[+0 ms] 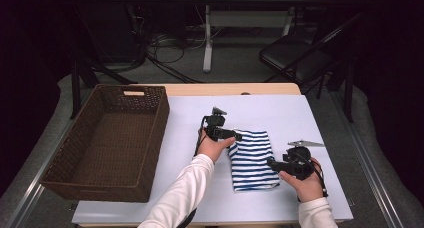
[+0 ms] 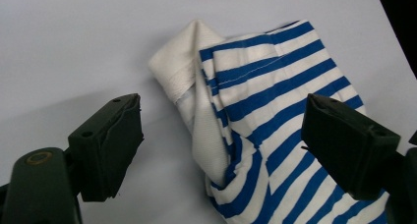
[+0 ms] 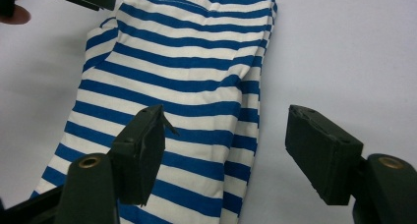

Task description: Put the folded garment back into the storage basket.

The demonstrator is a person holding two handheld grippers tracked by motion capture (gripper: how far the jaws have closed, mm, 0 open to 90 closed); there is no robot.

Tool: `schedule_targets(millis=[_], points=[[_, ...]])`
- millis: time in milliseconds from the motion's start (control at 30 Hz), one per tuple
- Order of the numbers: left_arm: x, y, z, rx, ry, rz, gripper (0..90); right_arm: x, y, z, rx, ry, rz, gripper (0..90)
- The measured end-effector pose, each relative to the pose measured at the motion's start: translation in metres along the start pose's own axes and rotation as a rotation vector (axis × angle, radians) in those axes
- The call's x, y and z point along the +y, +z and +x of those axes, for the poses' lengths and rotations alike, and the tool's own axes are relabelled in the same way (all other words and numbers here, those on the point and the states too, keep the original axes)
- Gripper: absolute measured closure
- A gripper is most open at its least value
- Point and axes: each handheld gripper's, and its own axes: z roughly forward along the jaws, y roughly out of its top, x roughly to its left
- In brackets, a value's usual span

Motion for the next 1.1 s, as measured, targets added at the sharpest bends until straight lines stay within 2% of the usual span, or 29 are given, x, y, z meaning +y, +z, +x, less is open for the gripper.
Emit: schedule_targets(millis=[33,100,167,300,400,933,1100], points=[[-0.001,0.002,0.002,0.001,-0.018,-0.001,16.2,0.0,0.0,0.0,-0.002,-0.003,0.0,31.4],[-0.001,0.003,0.005,0.001,-0.017,-0.002,17.7,0.0,0.0,0.0,-0.002,-0.002,0.0,31.4],[-0.002,0.005,0.007,-0.001,-0.04,0.005,18.9,0.0,0.0,0.0,-0.003,0.0,0.0,31.4],[-0.003,0.006,0.01,0.014,-0.038,0.017,19.9,-0.001,0.001,0.0,-0.006,0.004,0.006,31.5],[-0.003,0.007,0.01,0.008,-0.041,0.018,20.3,-0.001,0.003,0.0,0.0,0.001,0.008,31.6],[0.0,0.018,-0.008,-0.016,-0.043,0.055,22.5,-0.002,0.005,-0.001,0.008,0.013,0.013,33.5],[0.0,0.021,-0.01,-0.023,-0.039,0.075,22.5,-0.002,0.005,-0.001,0.004,0.015,0.007,33.6]])
